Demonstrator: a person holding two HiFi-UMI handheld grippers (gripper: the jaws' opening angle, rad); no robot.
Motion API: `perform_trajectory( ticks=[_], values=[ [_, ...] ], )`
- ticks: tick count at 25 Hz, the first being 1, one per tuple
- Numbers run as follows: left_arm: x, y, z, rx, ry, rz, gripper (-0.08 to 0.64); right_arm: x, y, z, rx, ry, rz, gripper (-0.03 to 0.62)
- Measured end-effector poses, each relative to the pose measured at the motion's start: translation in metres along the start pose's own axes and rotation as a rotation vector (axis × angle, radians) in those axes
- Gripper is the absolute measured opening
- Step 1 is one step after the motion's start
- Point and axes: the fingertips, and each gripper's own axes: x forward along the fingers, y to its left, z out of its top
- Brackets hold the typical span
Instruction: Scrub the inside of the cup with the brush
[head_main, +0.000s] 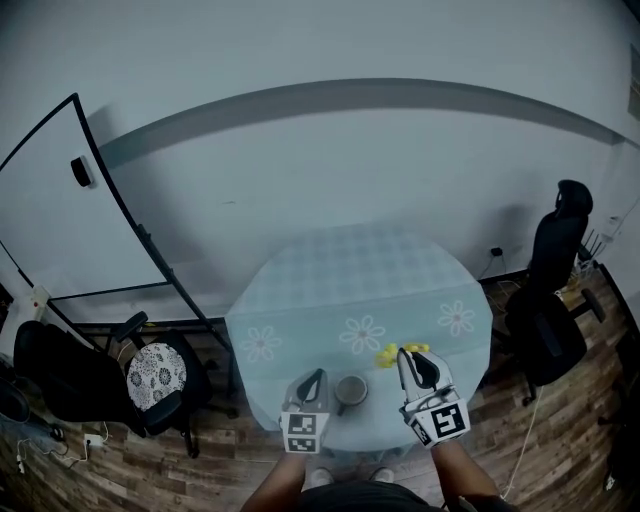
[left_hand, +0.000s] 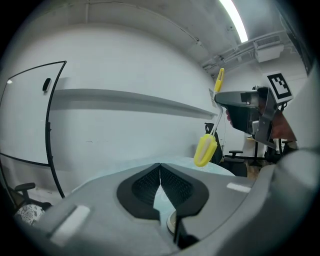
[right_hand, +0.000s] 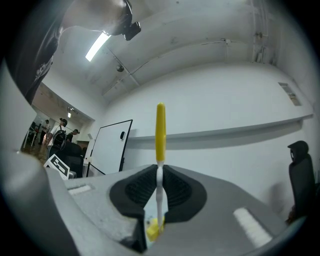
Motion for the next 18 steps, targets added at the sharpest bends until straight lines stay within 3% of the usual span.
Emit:
perform_trajectory(
  ticks=[18],
  values=[
    [0.010,0.012,0.013,0.016,0.014,0.062,0.006,-0.001,-0.018,-0.009,0.012,0.012,-0.017,0.038]
  ],
)
